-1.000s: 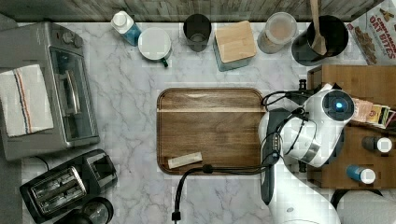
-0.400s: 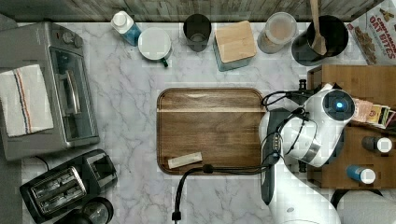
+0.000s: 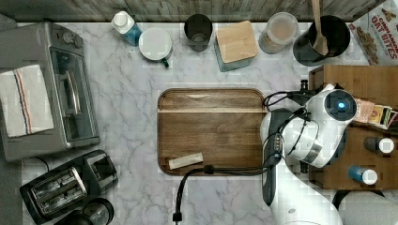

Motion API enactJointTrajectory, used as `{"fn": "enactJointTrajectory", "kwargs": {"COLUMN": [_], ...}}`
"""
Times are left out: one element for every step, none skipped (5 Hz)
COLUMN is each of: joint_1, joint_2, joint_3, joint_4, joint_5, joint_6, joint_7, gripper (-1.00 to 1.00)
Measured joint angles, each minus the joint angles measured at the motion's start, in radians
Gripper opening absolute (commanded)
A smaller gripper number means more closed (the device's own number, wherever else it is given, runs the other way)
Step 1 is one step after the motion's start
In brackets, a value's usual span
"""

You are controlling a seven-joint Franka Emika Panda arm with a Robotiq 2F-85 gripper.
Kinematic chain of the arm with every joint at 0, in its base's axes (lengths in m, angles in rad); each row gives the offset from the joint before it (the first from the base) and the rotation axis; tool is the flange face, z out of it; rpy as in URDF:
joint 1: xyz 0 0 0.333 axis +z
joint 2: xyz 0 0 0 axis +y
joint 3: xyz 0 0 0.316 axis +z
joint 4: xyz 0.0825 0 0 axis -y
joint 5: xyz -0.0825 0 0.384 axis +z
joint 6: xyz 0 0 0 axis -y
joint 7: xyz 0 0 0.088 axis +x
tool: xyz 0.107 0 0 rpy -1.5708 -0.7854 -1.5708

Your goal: Close the drawer.

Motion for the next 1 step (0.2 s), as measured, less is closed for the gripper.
{"fn": "enactJointTrajectory", "kwargs": {"joint_1": [0.0], "joint_2": [0.0], "joint_3": [0.0], "joint_4": [0.0], "joint_5": [0.0], "joint_6": [0.0], "joint_7": [0.0], "gripper": [-1.0]}}
